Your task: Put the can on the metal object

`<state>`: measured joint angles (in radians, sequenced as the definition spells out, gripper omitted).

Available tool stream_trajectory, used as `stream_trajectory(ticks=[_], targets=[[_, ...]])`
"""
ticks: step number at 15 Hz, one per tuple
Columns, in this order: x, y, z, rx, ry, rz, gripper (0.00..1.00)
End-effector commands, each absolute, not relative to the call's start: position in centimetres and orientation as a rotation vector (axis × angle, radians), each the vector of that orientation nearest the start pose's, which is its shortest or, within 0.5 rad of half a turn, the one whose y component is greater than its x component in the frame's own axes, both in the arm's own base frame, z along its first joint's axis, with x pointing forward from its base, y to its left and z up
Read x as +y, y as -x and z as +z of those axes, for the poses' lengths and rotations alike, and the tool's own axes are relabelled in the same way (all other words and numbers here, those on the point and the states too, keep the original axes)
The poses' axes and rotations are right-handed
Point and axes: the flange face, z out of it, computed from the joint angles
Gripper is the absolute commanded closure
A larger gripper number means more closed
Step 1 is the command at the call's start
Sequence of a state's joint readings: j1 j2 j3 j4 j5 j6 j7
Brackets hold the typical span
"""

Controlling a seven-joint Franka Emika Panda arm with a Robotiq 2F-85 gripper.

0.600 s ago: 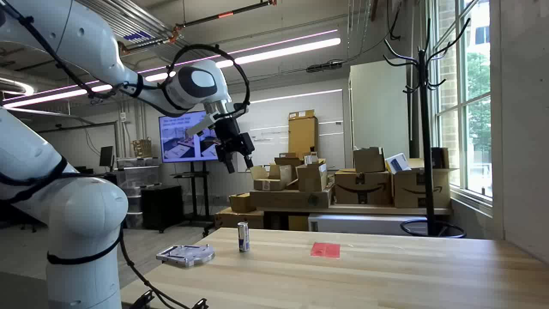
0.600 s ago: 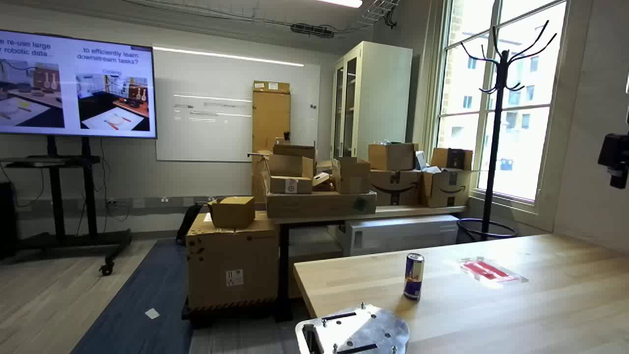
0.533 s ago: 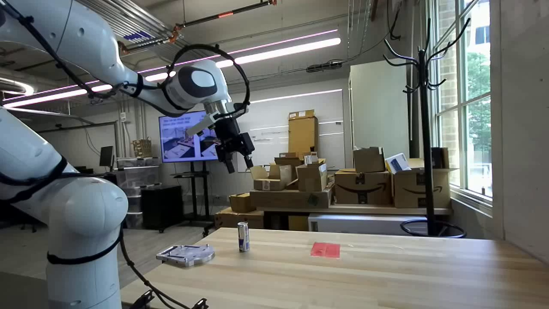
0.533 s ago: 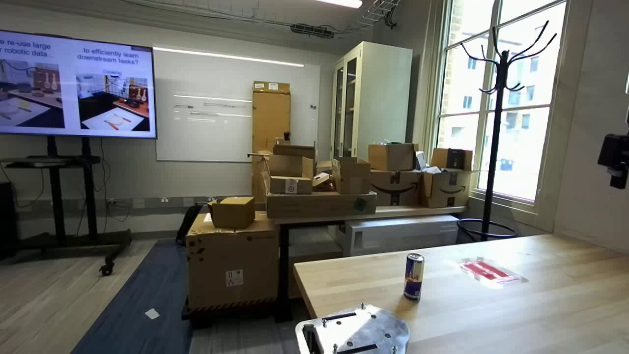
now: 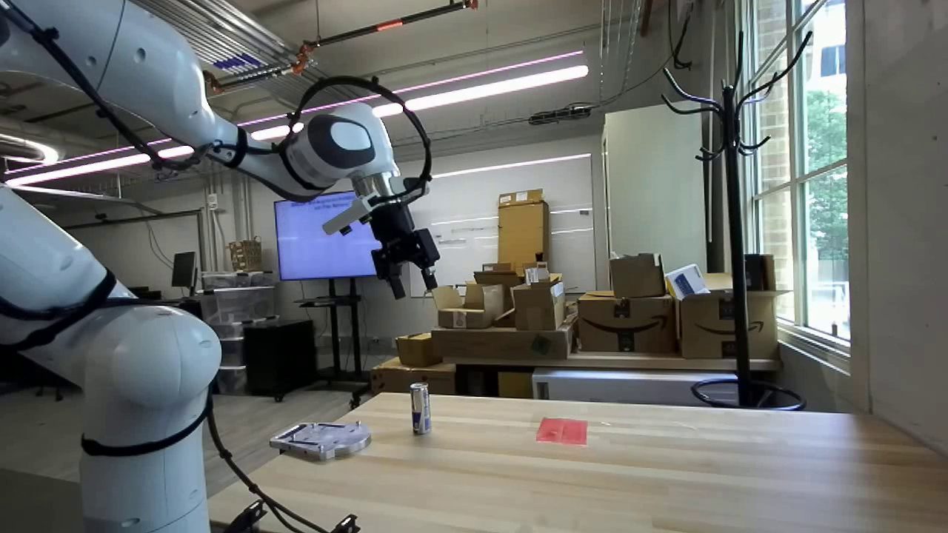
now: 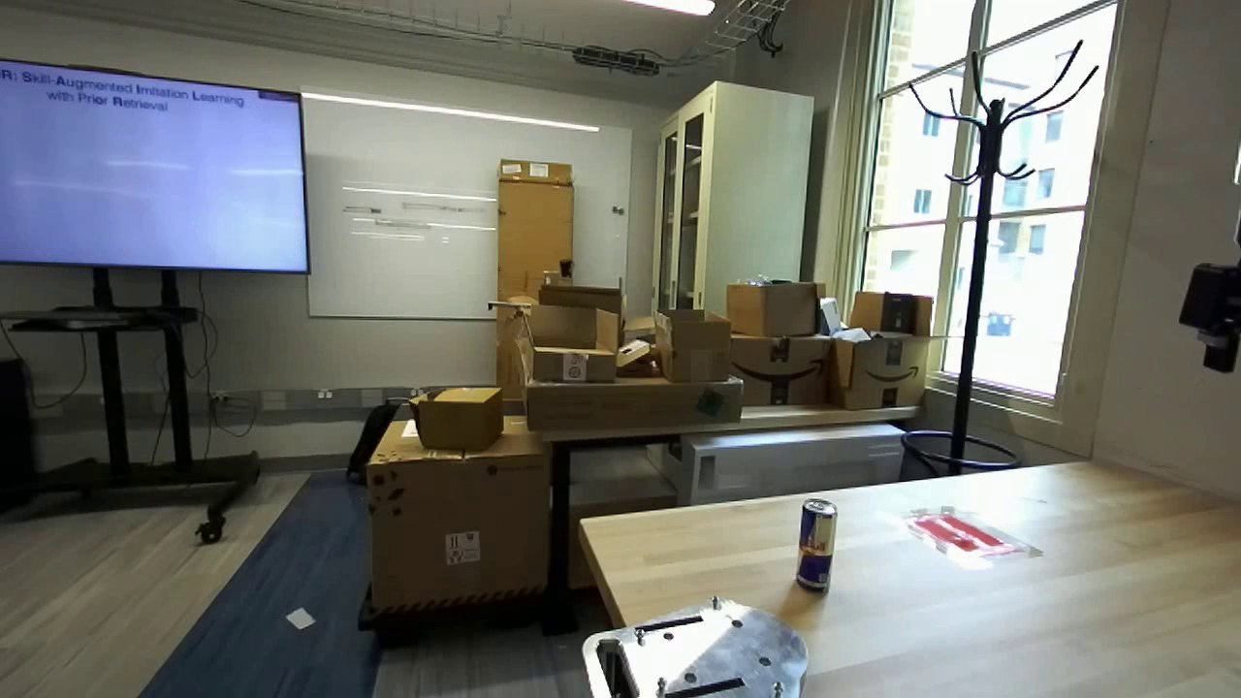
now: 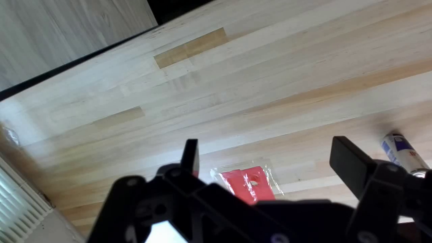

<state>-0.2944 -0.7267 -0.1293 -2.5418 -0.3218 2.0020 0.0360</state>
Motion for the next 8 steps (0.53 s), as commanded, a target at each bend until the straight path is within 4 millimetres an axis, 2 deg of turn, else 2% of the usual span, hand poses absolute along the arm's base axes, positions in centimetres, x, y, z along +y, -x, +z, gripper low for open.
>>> stream_trajectory(ticks=[1, 5, 8], targets=[[-16.7, -31.2, 52.2, 0.551, 3.335, -0.243, 0.00], [-16.0, -32.2, 53.1, 0.488, 3.329, -0.274, 0.00], [-14.4, -33.9, 53.8, 0.394, 3.306, -0.310, 0.00]])
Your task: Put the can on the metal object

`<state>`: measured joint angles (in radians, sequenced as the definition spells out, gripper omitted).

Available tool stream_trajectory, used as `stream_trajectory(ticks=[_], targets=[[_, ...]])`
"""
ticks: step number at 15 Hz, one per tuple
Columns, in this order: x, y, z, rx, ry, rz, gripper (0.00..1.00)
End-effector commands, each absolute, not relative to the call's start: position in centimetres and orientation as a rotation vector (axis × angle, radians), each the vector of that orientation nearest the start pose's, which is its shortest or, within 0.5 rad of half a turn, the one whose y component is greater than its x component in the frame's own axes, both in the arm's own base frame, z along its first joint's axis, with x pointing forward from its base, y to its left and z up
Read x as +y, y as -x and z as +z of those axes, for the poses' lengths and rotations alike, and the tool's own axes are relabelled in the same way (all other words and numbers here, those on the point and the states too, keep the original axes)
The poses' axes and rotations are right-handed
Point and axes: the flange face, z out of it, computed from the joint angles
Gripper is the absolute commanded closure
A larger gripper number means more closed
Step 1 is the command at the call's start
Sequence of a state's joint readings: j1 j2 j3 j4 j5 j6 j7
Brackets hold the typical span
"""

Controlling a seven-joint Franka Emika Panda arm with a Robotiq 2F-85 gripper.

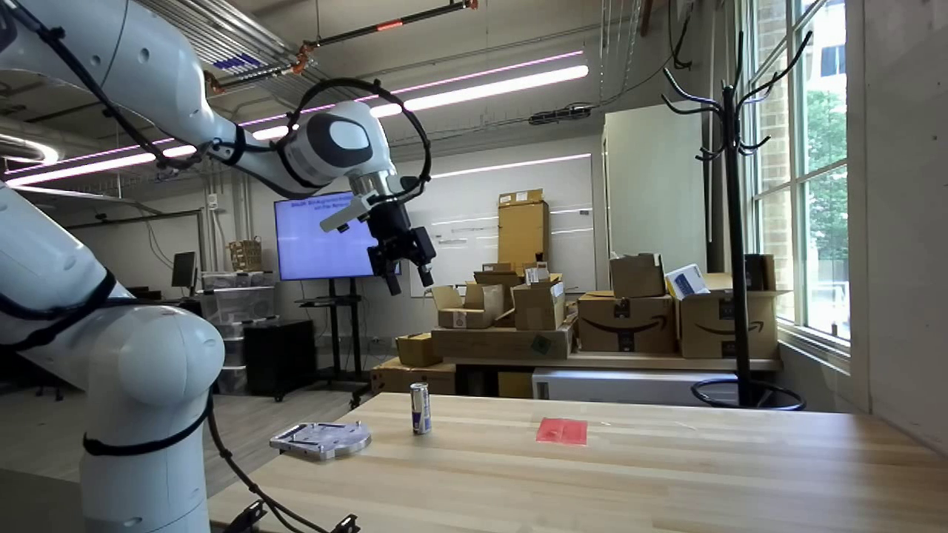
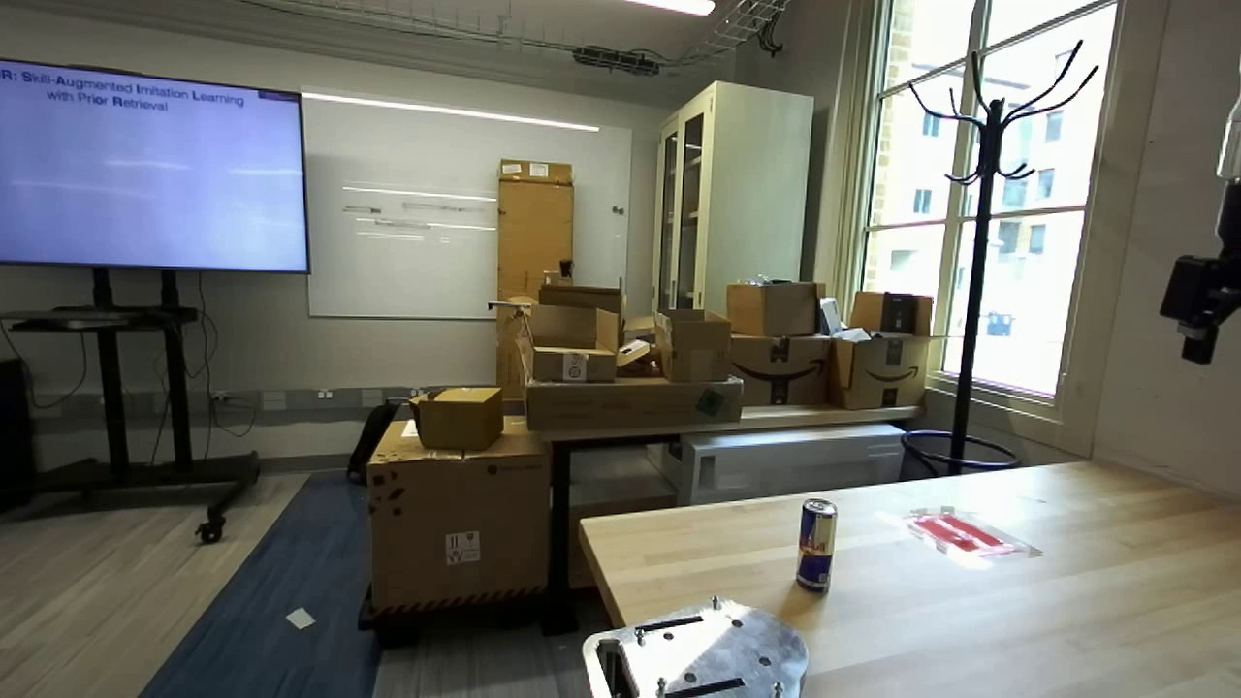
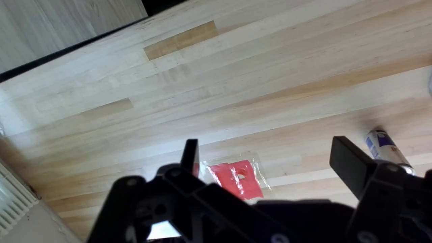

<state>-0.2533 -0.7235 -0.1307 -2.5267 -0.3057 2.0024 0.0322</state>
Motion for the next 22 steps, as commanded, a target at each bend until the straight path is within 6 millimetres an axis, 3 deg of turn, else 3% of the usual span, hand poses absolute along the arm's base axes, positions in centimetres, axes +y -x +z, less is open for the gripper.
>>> stream_trajectory(ticks=[1, 5, 13, 22], targets=[[-13.7, -34.6, 54.0, 0.360, 3.304, -0.334, 0.00], [-10.6, -38.0, 53.5, 0.232, 3.312, -0.418, 0.00], [-5.7, -46.8, 47.3, -0.024, 3.380, -0.360, 0.00], [-2.7, -57.1, 41.5, -0.179, 3.369, -0.180, 0.00]])
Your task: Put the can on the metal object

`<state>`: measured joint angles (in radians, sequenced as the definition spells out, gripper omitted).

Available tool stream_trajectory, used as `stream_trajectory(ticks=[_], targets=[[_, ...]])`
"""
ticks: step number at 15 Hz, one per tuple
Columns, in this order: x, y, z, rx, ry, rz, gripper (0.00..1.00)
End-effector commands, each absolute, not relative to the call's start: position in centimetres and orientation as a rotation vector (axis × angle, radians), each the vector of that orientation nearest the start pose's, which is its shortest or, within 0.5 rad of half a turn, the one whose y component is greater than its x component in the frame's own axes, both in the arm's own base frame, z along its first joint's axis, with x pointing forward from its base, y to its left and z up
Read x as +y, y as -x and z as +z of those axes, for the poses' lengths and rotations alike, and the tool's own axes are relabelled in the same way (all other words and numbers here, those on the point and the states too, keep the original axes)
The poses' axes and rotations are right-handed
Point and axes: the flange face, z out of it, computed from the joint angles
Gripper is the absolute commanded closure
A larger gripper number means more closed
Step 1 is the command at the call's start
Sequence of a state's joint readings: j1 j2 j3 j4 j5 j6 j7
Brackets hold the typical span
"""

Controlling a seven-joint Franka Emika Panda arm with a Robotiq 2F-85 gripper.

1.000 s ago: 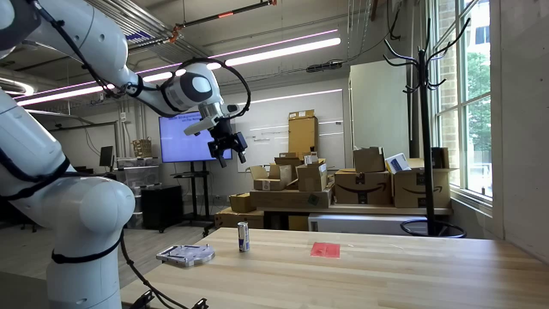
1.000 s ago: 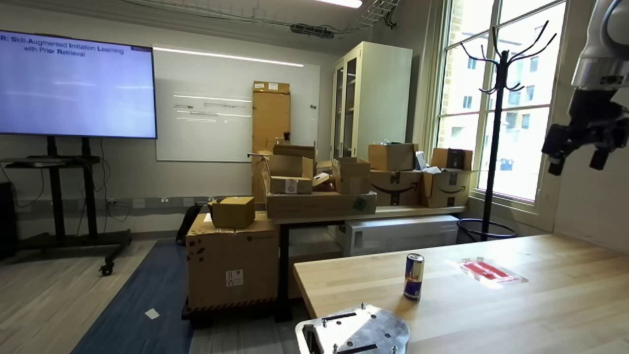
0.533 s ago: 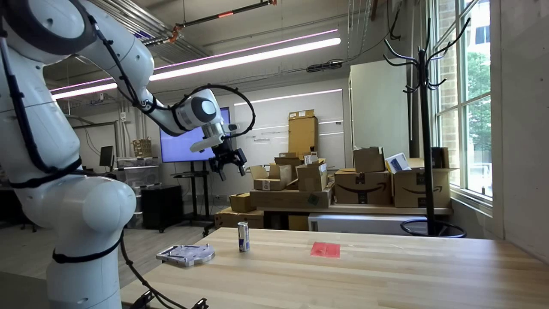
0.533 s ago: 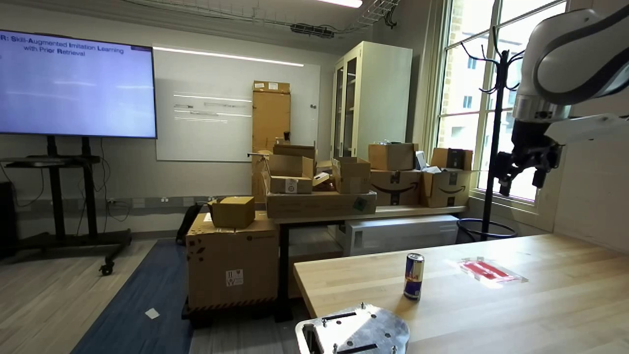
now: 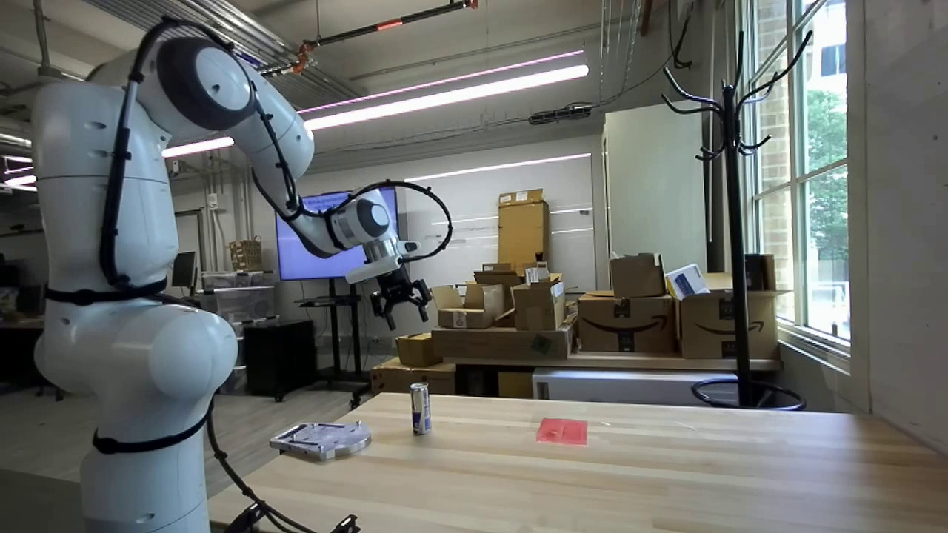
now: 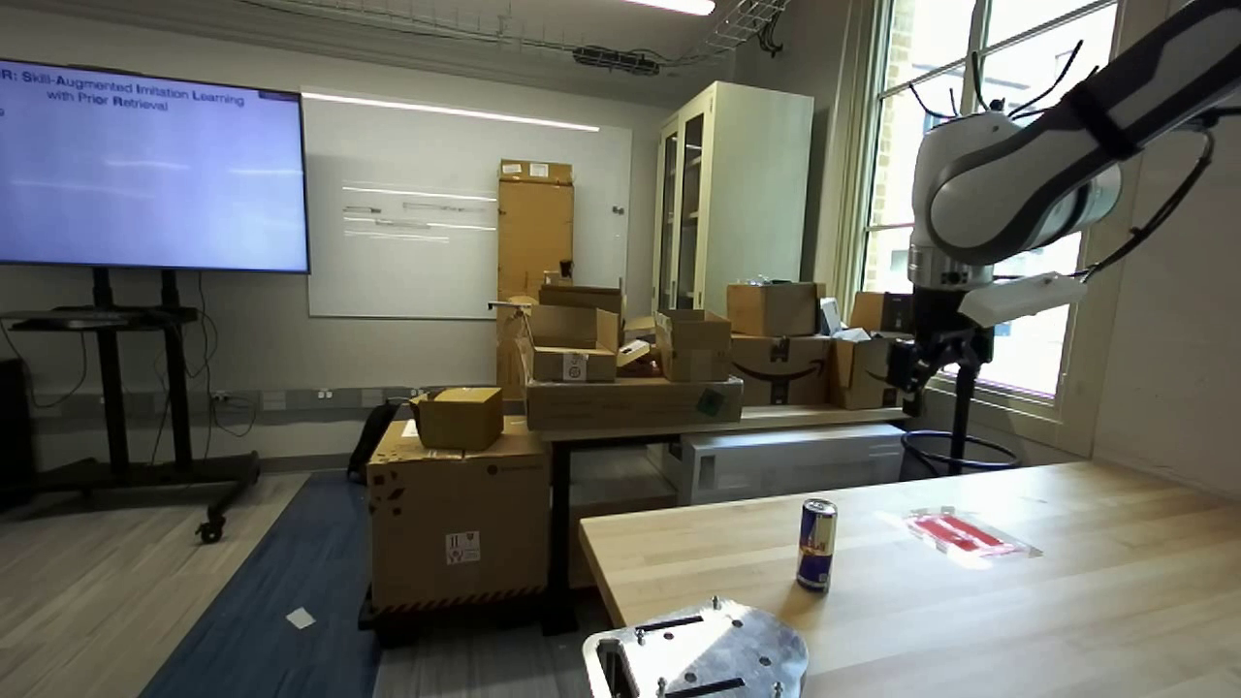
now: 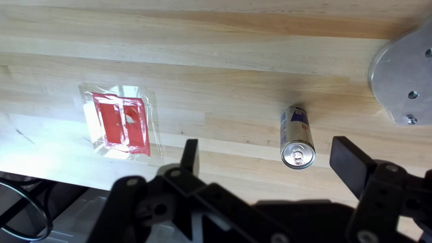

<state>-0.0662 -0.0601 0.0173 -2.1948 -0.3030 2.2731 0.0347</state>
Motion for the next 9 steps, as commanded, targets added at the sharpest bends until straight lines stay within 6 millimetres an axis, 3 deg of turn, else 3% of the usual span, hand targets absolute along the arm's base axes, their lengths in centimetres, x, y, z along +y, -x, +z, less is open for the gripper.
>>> stream_trajectory(ticks=[1, 9], targets=[[-2.5, -58.1, 41.0, -0.183, 3.362, -0.173, 0.00], [-1.1, -64.0, 36.9, -0.205, 3.302, -0.098, 0.00]])
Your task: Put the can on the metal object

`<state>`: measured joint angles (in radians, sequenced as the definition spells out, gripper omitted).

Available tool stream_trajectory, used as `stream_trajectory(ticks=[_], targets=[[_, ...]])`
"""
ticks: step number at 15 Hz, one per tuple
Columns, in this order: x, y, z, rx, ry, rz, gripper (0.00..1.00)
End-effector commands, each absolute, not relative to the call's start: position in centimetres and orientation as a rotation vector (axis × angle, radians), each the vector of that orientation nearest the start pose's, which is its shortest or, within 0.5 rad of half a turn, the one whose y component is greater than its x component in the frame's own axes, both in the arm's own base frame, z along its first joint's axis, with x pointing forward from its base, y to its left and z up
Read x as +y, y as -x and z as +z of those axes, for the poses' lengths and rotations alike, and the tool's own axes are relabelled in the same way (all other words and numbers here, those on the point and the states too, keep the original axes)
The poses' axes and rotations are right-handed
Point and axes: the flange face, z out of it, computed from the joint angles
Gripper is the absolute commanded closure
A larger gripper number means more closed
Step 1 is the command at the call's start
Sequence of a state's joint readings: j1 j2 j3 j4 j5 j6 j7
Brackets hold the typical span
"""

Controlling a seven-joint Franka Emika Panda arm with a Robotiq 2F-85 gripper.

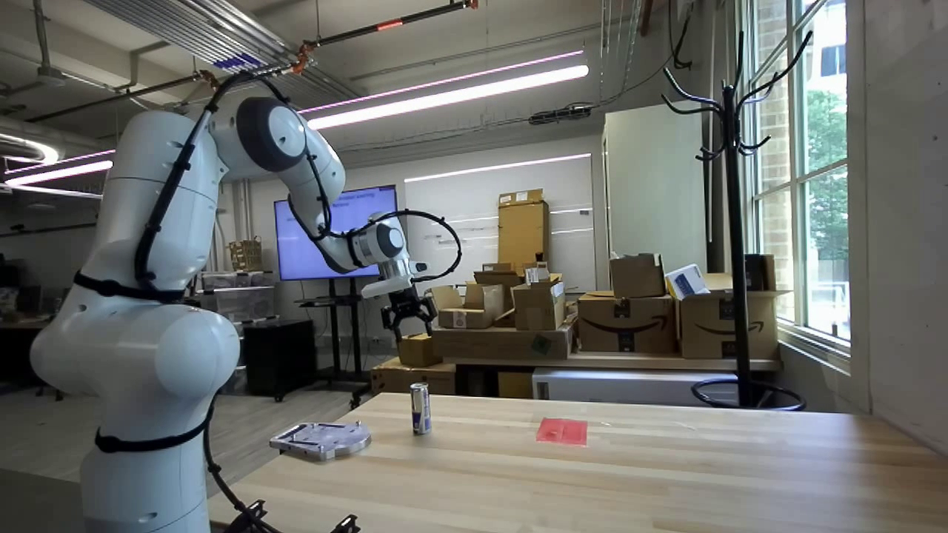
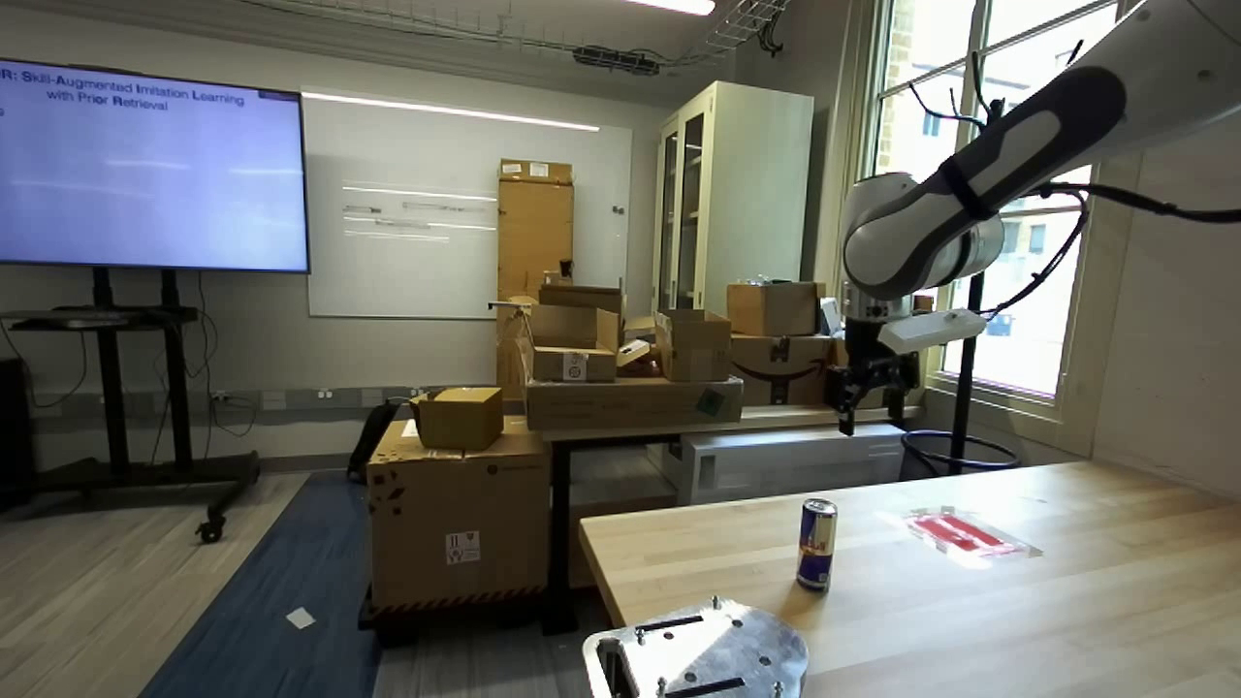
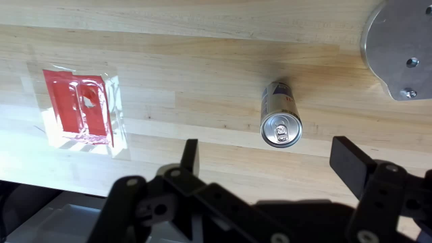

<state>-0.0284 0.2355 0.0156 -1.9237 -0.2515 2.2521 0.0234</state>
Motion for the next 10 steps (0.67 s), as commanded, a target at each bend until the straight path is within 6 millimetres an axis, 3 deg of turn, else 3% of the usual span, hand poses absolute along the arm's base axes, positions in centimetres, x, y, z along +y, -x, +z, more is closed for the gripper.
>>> stream_trajectory(ticks=[1, 10], targets=[[-0.9, -64.5, 36.4, -0.205, 3.296, -0.090, 0.00], [-0.6, -66.9, 31.2, -0.234, 3.262, -0.103, 0.00]])
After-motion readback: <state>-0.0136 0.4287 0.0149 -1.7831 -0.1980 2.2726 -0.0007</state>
